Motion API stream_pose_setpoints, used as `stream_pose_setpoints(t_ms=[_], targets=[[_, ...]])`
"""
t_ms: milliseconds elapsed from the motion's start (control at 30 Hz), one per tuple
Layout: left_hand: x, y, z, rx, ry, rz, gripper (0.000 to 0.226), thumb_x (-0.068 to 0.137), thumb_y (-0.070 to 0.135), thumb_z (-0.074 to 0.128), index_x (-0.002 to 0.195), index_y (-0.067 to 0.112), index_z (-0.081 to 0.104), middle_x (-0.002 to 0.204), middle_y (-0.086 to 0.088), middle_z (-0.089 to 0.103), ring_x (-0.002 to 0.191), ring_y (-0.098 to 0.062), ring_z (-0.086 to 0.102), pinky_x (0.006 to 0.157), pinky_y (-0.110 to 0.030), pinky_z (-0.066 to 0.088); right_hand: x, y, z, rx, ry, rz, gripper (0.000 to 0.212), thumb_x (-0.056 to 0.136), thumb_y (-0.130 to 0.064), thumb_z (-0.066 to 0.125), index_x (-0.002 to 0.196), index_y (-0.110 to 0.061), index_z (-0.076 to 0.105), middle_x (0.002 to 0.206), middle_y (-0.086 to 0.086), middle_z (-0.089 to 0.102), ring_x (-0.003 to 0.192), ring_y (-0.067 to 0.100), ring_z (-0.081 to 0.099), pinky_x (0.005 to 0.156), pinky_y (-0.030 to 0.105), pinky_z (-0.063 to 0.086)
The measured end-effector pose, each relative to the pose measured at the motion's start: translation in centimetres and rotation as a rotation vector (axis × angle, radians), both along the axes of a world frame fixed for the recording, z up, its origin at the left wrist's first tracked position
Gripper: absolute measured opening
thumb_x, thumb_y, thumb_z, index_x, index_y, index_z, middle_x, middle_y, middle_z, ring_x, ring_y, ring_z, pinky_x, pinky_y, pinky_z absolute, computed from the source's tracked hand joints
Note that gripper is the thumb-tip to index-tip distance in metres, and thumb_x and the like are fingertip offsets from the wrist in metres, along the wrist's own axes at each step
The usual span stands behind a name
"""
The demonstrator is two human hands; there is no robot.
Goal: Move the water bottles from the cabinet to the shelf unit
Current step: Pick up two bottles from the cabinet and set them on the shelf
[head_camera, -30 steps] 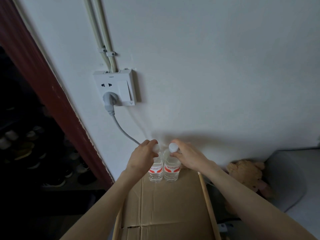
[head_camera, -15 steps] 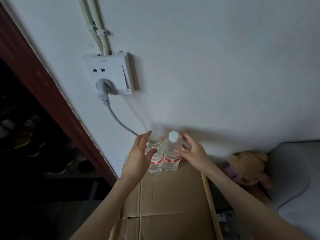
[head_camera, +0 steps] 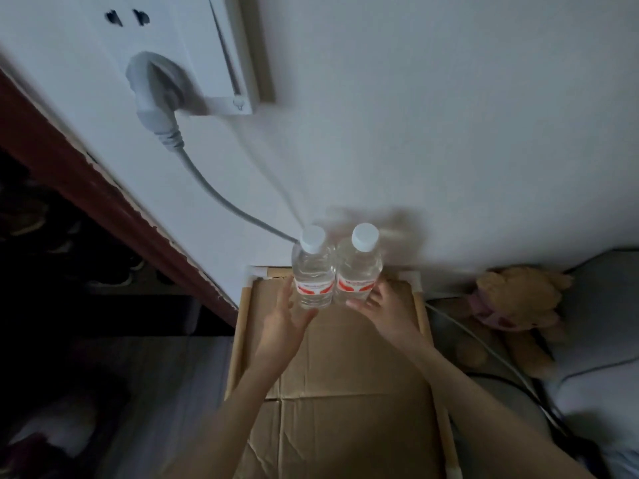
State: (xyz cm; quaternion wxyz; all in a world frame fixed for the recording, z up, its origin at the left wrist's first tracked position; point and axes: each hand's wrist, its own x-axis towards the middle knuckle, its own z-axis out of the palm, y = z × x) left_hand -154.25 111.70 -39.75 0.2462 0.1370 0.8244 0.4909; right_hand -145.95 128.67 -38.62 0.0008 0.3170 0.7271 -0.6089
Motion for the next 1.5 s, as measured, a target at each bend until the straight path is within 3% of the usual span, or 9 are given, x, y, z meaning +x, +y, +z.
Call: stream_pose_setpoints(t_ms=[133, 300, 533, 700, 900, 1033, 1200, 1300, 1500], targets=[[-0.5, 0.5, -0.2, 0.054, -0.020, 0.021, 0.061, 0.077, 0.038, 0.062, 0.130, 0.040, 0.032, 0.124, 0.010, 0.059, 0.112, -0.011, 0.057, 0.095, -0.049, 0.046, -0.4, -0.3, -0.5, -0.018, 0.039, -0.049, 0.061, 0.076, -0.013, 0.072, 0.130, -0.015, 0.042, 0.128, -0.002, 0.054, 0.116, 0.008, 0.050, 0.088, 0.018, 0.044], [-0.4, 0.5, -0.1, 0.049, 0.008, 0.054, 0.051, 0.078, 0.030, 0.059, 0.124, 0.041, 0.038, 0.104, 0.012, 0.067, 0.100, -0.015, 0.062, 0.088, -0.049, 0.049, -0.3, -0.4, -1.0, -0.013, 0.032, -0.055, 0.060, 0.076, -0.018, 0.072, 0.128, -0.015, 0.044, 0.131, 0.000, 0.054, 0.122, 0.014, 0.050, 0.094, 0.023, 0.042], [-0.3, 0.7, -0.5, 0.070, 0.057, 0.073, 0.044, 0.084, 0.013, 0.059, 0.120, 0.033, 0.042, 0.098, 0.009, 0.070, 0.096, -0.018, 0.063, 0.086, -0.044, 0.049, -0.3, -0.4, -1.1, -0.019, -0.002, -0.064, 0.070, 0.074, -0.025, 0.075, 0.134, -0.018, 0.039, 0.136, 0.001, 0.051, 0.125, 0.016, 0.048, 0.104, 0.036, 0.040], [-1.0, 0.5, -0.7, 0.088, 0.042, 0.008, 0.043, 0.084, 0.015, 0.060, 0.120, 0.029, 0.040, 0.110, 0.003, 0.067, 0.107, -0.017, 0.061, 0.090, -0.047, 0.049, -0.3, -0.5, -1.3, -0.028, -0.014, -0.036, 0.074, 0.074, -0.029, 0.074, 0.136, -0.021, 0.035, 0.140, 0.000, 0.047, 0.129, 0.017, 0.044, 0.107, 0.041, 0.038], [-1.2, -0.2, -0.5, 0.056, 0.018, -0.097, 0.060, 0.083, 0.029, 0.062, 0.132, 0.034, 0.029, 0.125, 0.005, 0.058, 0.119, -0.015, 0.053, 0.096, -0.049, 0.046, -0.1, -0.9, -0.5, -0.059, 0.009, -0.002, 0.073, 0.077, -0.024, 0.072, 0.138, -0.021, 0.031, 0.141, -0.005, 0.044, 0.129, 0.012, 0.042, 0.102, 0.026, 0.036], [-1.0, -0.7, 0.3, -0.058, 0.054, -0.186, 0.078, 0.079, 0.032, 0.062, 0.139, 0.036, 0.012, 0.135, 0.001, 0.049, 0.118, -0.026, 0.052, 0.096, -0.049, 0.044, 0.5, -1.6, 0.8, -0.027, 0.015, 0.050, 0.074, 0.079, -0.019, 0.070, 0.139, -0.026, 0.026, 0.127, -0.020, 0.042, 0.121, 0.001, 0.039, 0.093, 0.016, 0.034], [1.3, -4.3, 1.5, -0.343, 0.336, -0.274, 0.073, 0.084, 0.049, 0.048, 0.143, 0.019, 0.018, 0.152, -0.007, 0.021, 0.142, -0.022, 0.013, 0.115, -0.040, 0.019, 3.8, -2.7, 0.6, 0.390, -0.186, 0.244, 0.083, 0.082, -0.046, 0.060, 0.145, -0.031, 0.009, 0.154, -0.005, 0.020, 0.140, 0.017, 0.023, 0.113, 0.041, 0.026], [3.9, -7.8, 2.3, -0.475, 0.521, -0.244, 0.076, 0.077, 0.062, 0.025, 0.141, 0.021, 0.027, 0.151, -0.011, 0.022, 0.141, -0.029, 0.014, 0.112, -0.051, 0.025, 5.5, -3.5, 1.1, 0.591, -0.295, 0.443, 0.080, 0.086, -0.053, 0.049, 0.146, -0.023, 0.006, 0.157, 0.003, 0.009, 0.143, 0.022, 0.012, 0.116, 0.043, 0.018], [11.4, -15.3, 5.3, -0.732, 0.507, 0.074, 0.085, 0.073, 0.072, 0.010, 0.142, 0.024, 0.024, 0.153, -0.009, 0.018, 0.142, -0.028, 0.011, 0.113, -0.048, 0.017, 5.7, -7.4, 4.3, 0.649, -0.038, 0.775, 0.067, 0.090, -0.046, 0.047, 0.145, -0.021, 0.018, 0.154, 0.007, 0.020, 0.139, 0.027, 0.024, 0.113, 0.043, 0.025]])
